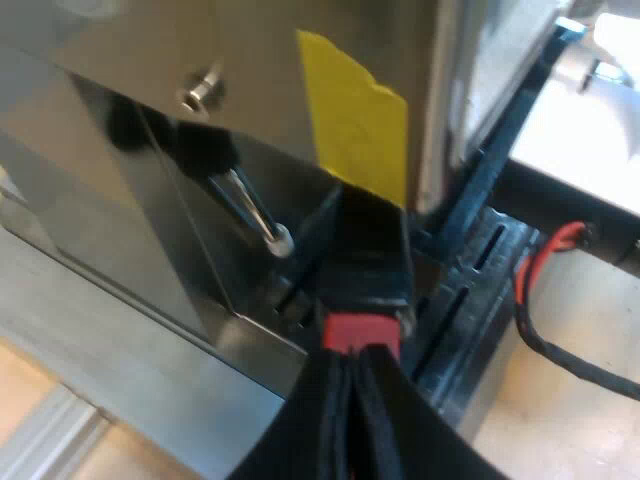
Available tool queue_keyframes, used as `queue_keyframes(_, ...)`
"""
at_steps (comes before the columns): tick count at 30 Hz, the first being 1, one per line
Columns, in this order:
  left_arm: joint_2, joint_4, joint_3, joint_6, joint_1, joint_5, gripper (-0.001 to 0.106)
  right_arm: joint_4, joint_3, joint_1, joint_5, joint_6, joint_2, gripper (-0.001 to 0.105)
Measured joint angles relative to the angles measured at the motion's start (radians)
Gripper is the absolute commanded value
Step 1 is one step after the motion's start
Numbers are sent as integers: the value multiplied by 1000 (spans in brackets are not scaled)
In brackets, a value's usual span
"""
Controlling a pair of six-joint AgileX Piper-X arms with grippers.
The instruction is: Put the handle in the coffee machine
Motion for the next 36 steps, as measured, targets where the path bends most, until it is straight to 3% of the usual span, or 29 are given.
queue_keyframes(2, 0, -16, -15, -12, -9, -32, 0, 0, 0, 0, 0, 0, 0, 32)
queue_keyframes(6, 20, -97, -32, -84, -53, -198, 0, -5, 0, 0, 0, 0, 0, 32)
queue_keyframes(15, 96, -111, -42, -99, -168, -376, 0, -7, 0, 0, 0, 0, 0, 32)
queue_keyframes(22, 129, -90, -47, -103, -176, -409, 0, -7, 0, 0, 0, -2, 0, 32)
queue_keyframes(36, 116, 80, -62, -50, -203, -358, 0, -16, 3, 5, 24, -2, 0, 32)
